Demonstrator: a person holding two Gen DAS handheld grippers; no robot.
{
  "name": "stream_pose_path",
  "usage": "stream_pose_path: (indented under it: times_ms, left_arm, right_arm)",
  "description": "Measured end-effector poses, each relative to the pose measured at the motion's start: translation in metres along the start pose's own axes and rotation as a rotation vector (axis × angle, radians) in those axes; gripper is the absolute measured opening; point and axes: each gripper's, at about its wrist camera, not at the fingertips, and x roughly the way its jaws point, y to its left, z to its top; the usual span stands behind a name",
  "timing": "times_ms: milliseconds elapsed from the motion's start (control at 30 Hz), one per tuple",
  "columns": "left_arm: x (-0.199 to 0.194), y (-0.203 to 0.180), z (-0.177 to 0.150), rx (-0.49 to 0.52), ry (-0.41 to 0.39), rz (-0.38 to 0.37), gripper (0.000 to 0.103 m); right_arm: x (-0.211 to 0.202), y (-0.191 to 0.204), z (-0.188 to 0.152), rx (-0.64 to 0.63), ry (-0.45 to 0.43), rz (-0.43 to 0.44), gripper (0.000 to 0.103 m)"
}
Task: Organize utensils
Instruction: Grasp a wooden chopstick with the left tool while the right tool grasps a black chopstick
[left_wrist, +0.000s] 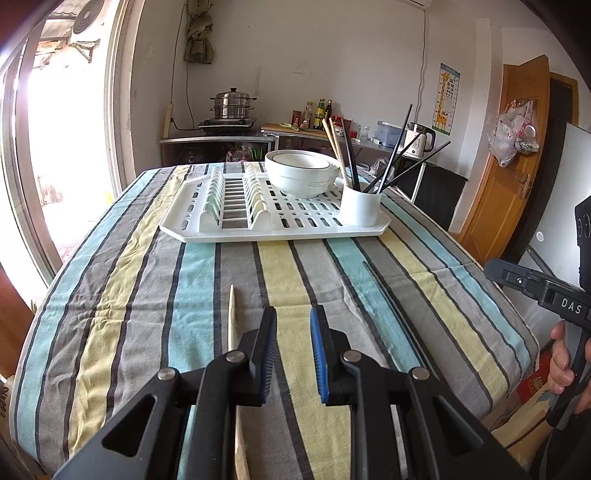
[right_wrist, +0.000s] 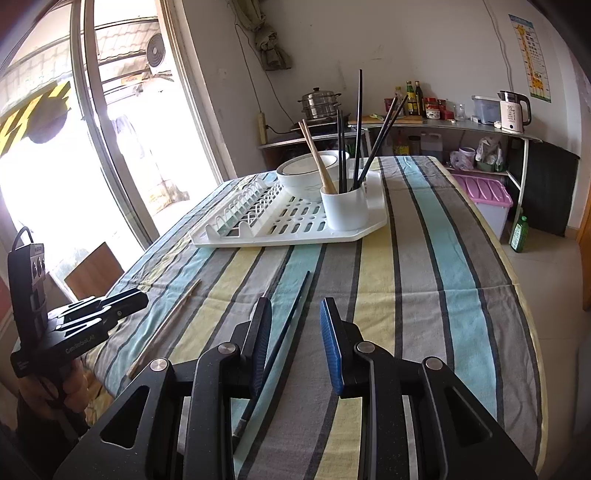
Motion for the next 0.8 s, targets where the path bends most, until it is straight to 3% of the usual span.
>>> stream_pose_path:
  times_ms: [300, 800]
  left_arm:
    - [0.034, 0.029, -0.006, -0.013, 0.105, 0.092, 0.020]
    - [0.091, 0.039, 0.009, -0.004, 0.261, 0.123, 0.020]
  right_arm:
    - [0.035, 0.011, -0.003, -0.014, 0.077, 0.013, 0.028]
    - [0.101, 0.018, 0.009, -0.029, 0.195, -0.014, 0.028]
